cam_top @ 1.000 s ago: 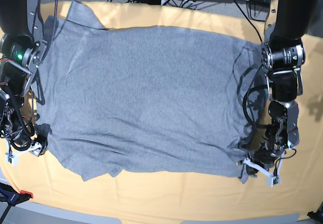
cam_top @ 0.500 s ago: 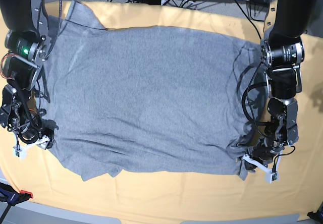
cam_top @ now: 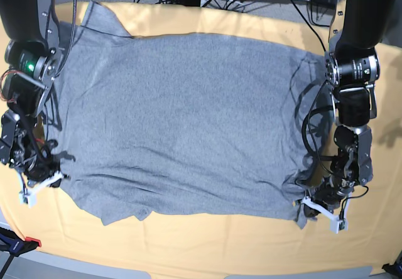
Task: Layout the t-shirt on the table in an organized manner, then fold the t-shirt properly
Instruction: 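Pull both hem edges apart to smooth the shirt body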
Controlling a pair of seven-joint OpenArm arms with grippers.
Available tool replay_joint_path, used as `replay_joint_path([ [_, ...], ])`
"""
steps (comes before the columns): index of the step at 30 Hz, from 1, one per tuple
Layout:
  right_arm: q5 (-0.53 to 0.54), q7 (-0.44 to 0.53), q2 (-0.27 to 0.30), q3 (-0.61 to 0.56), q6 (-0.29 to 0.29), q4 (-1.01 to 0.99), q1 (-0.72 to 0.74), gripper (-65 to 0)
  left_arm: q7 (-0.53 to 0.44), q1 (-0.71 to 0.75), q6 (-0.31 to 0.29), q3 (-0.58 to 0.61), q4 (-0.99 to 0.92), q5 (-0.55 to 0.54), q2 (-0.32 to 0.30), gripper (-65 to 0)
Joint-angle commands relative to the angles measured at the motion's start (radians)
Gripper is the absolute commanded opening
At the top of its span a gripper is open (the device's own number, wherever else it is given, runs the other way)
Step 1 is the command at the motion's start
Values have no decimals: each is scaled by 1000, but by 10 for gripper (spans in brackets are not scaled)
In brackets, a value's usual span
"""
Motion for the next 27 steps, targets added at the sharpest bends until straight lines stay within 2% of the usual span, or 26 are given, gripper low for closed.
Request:
replay_joint_path([
  [1, 10, 30, 27, 3, -14, 18, 46, -650, -23, -45, -8, -1, 18, -14, -8, -650],
  [5, -42, 24, 46, 3, -89, 18, 77, -650, -23, -58, -7, -1, 18, -13, -8, -650],
  [12, -83, 19, 65, 3, -183, 18, 93, -650, -39, -75, -7, -1, 18, -14, -8, -650],
  [16, -78, 20, 64, 3, -165, 18, 93, -650, -53, -93, -7, -1, 18, -13, -8, -650],
  [20, -79, 23, 64, 3, -82, 18, 93, -650, -53, -124, -8, -1, 18, -13, -8, -650],
  [27, -79, 23, 64, 3, -76, 18, 93, -650, -51, -157, -12, -1, 18, -3, -8, -650],
])
